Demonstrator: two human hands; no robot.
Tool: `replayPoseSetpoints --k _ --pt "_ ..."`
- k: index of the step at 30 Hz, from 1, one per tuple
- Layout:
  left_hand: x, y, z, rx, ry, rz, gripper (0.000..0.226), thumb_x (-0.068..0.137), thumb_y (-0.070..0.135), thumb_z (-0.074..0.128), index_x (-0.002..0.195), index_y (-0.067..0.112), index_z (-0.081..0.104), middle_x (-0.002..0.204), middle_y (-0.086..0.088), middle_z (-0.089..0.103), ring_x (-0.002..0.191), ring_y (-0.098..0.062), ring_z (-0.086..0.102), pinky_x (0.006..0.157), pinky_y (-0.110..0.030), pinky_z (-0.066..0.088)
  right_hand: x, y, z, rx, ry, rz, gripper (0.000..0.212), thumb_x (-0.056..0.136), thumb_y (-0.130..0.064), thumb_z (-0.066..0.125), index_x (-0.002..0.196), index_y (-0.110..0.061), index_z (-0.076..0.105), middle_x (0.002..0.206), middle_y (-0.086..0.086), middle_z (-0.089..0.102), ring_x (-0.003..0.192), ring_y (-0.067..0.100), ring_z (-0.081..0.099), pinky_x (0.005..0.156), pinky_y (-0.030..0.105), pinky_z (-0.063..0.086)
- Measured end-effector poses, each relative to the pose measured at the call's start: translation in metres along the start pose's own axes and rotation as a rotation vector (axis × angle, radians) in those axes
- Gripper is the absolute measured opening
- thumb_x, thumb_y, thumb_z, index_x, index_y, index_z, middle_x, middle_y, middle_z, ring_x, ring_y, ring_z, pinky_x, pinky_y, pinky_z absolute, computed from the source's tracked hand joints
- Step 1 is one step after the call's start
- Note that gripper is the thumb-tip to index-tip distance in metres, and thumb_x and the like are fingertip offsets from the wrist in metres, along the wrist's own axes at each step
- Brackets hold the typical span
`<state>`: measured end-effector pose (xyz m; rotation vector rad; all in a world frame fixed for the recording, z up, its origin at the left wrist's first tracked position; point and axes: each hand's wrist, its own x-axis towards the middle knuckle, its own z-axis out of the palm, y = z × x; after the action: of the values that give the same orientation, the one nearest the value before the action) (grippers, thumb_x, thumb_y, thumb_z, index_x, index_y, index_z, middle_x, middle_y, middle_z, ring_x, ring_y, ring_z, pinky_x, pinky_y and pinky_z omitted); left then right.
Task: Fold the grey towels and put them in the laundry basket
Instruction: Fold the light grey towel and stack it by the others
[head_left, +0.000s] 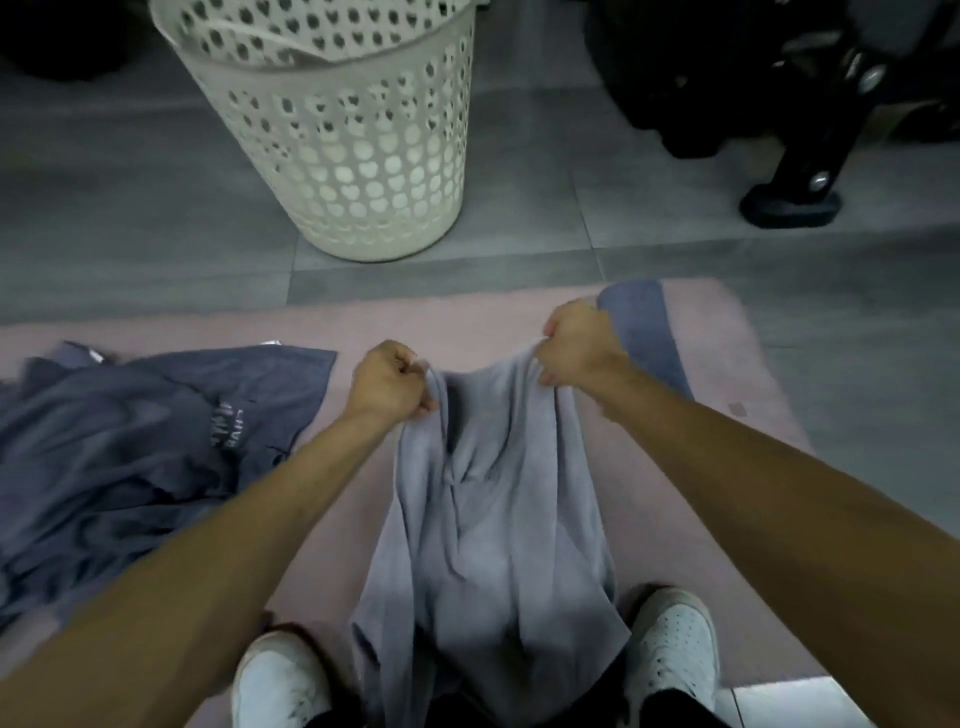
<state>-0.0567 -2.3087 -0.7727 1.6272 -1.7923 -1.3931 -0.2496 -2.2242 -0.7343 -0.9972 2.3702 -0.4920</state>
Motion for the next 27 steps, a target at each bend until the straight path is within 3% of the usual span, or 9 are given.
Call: replayPoseSetpoints --k 3,5,8,11,15,17,20,24,27 --pt "-0.040 0.053 -0.040 -0.045 0.054 0.061 0.025 0.094 0.006 0.056 0.071 0.014 0.048 0.066 -0.018 0.063 0.051 -0.024 0.064 0.047 -0.028 0.051 -0.042 -0.034 -0.049 0.041 0.031 -0.037 0.016 0.075 -0.010 0.058 0.085 -0.001 0.067 0.091 0.019 0.071 0.085 0.031 0.070 0.064 0.030 0.057" --pt "-0.073 0.084 -0.066 -0.059 0.075 0.117 0.026 0.096 0.005 0.052 0.071 0.013 0.050 0.067 -0.017 0.061 0.045 -0.022 0.062 0.046 -0.028 0.054 -0.077 -0.054 -0.080 0.100 0.041 -0.065 0.004 0.079 -0.009 0.059 0.078 -0.007 0.062 0.065 0.006 0.071 0.070 0.019 0.069 0.057 0.024 0.056" --pt "-0.119 0.118 -0.102 -0.068 0.114 0.232 0.025 0.094 0.002 0.055 0.071 0.010 0.057 0.062 -0.012 0.061 0.045 -0.016 0.063 0.059 -0.034 0.061 -0.134 -0.077 -0.115 0.147 -0.006 -0.099 0.018 0.084 -0.006 0.058 0.068 -0.012 0.055 0.037 -0.011 0.056 0.057 0.021 0.066 0.058 0.028 0.060" --pt "-0.160 0.132 -0.129 -0.001 0.125 0.341 0.019 0.083 -0.001 0.066 0.070 0.012 0.063 0.065 -0.010 0.069 0.068 -0.027 0.070 0.076 -0.046 0.060 -0.184 -0.084 -0.130 0.113 0.046 -0.130 0.008 0.076 0.002 0.057 0.076 -0.001 0.064 0.055 0.009 0.068 0.063 0.028 0.069 0.064 0.039 0.061" --pt "-0.216 0.138 -0.145 -0.092 0.278 0.494 0.018 0.088 -0.001 0.062 0.075 0.011 0.066 0.068 -0.009 0.068 0.059 -0.013 0.067 0.067 -0.029 0.060 -0.240 -0.067 -0.130 0.416 0.522 -0.376 0.010 0.088 -0.012 0.045 0.087 -0.009 0.054 0.078 0.010 0.066 0.076 0.027 0.063 0.067 0.037 0.053" --pt "-0.241 0.124 -0.144 -0.214 0.384 0.580 0.016 0.093 0.005 0.058 0.080 0.012 0.065 0.069 -0.009 0.068 0.057 -0.007 0.064 0.060 -0.024 0.056 -0.260 -0.057 -0.128 0.433 0.511 -0.403 0.008 0.093 -0.017 0.044 0.093 -0.010 0.049 0.085 0.010 0.063 0.077 0.027 0.059 0.065 0.040 0.051" --pt "-0.259 0.091 -0.133 0.141 0.181 0.537 0.028 0.091 0.004 0.055 0.065 0.016 0.058 0.060 -0.003 0.061 0.047 0.004 0.056 0.049 -0.015 0.044 -0.268 -0.041 -0.124 0.128 0.296 -0.218 0.007 0.091 -0.013 0.043 0.091 -0.009 0.049 0.100 0.018 0.062 0.084 0.034 0.058 0.070 0.042 0.053" --pt "-0.251 0.095 -0.139 0.000 0.327 0.516 0.018 0.096 0.019 0.051 0.082 0.012 0.060 0.068 -0.006 0.066 0.062 -0.018 0.064 0.059 -0.036 0.054 -0.270 -0.045 -0.133 0.411 0.534 -0.250 0.015 0.093 -0.019 0.037 0.100 -0.007 0.045 0.092 0.012 0.058 0.082 0.033 0.059 0.068 0.044 0.054" --pt "-0.252 0.095 -0.140 -0.073 0.267 0.408 0.021 0.098 0.017 0.050 0.078 0.012 0.056 0.058 -0.008 0.062 0.054 -0.024 0.062 0.060 -0.045 0.057 -0.270 -0.047 -0.135 0.434 0.453 -0.217 0.017 0.088 -0.021 0.040 0.099 -0.010 0.047 0.097 0.012 0.059 0.083 0.031 0.059 0.071 0.046 0.055"
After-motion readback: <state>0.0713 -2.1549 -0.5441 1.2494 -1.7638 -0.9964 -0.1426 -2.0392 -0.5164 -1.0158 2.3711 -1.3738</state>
